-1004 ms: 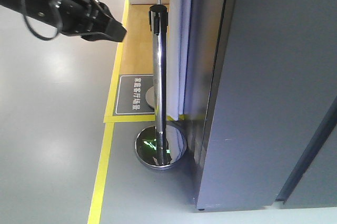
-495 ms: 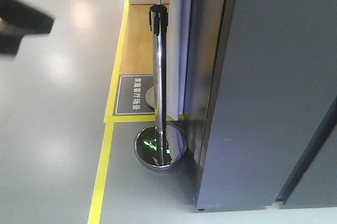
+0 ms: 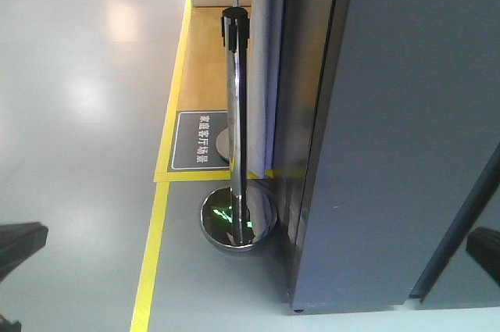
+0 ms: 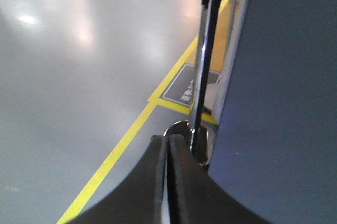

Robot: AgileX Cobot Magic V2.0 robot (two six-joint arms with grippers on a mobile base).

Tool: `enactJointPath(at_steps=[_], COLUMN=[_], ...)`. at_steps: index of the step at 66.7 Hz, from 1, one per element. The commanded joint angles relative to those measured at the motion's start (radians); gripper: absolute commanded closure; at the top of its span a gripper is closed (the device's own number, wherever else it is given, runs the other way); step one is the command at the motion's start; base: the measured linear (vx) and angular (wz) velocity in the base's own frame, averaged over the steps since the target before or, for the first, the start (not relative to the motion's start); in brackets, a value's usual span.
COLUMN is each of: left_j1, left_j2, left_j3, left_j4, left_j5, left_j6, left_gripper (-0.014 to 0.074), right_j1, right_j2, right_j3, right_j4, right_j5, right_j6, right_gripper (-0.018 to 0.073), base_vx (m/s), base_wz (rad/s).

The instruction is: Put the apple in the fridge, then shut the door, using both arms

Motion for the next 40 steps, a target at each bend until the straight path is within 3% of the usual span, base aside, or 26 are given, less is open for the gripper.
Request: enactJointPath(at_steps=[1, 40], left_j1=[0.003, 0.003], left_j2=[-0.039, -0.053], left_j3=[0.024, 0.028], left_j4=[-0.019, -0.019], left_j5=[-0.155, -0.158], left_j6=[-0.009, -0.009], left_gripper=[0.0603, 0.0603], right_j1=[-0.003, -0.003], right_j2=[0.007, 0.007], right_j3=[-0.025, -0.025], right_j4=[0.040, 0.040], right_j5=[-0.008, 0.001], right_j6=[-0.001, -0.001], right_gripper=[0.0564, 0.0564], base_vx=[0.00, 0.00], base_wz=[0.00, 0.00])
